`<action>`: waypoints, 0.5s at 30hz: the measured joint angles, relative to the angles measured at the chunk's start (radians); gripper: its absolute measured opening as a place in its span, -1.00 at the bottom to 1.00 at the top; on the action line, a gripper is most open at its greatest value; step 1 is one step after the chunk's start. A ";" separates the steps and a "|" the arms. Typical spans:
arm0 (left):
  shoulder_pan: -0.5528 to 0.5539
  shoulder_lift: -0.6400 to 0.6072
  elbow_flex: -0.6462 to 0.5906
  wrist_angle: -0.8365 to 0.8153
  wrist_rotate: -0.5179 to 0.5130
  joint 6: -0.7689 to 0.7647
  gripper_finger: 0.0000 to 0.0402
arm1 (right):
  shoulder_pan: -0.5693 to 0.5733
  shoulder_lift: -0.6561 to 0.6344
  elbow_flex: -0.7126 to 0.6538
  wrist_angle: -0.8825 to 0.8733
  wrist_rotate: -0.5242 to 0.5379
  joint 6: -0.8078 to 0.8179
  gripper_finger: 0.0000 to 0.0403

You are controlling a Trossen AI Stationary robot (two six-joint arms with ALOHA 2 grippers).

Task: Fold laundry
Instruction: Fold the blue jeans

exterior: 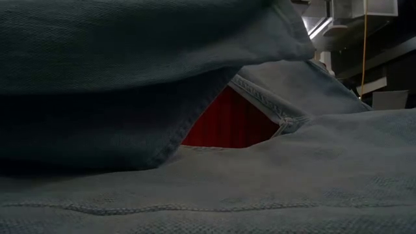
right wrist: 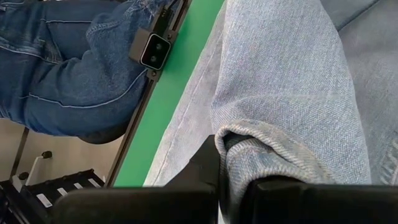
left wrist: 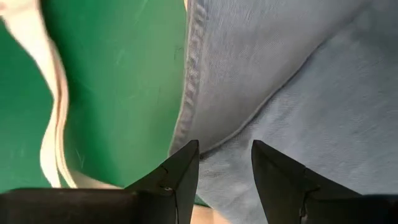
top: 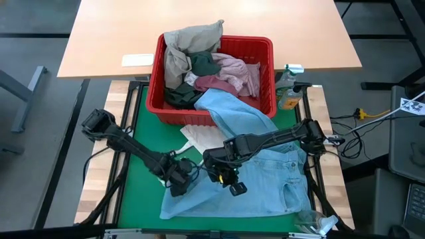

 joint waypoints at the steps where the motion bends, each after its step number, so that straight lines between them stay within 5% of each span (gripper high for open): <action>1: 0.012 0.000 -0.007 0.020 0.015 0.029 -0.30 | 0.000 0.000 0.000 0.000 0.000 0.000 -0.92; 15: 0.100 0.000 -0.018 0.045 0.159 0.324 -0.30 | -0.001 0.000 -0.001 0.002 0.002 0.000 -0.92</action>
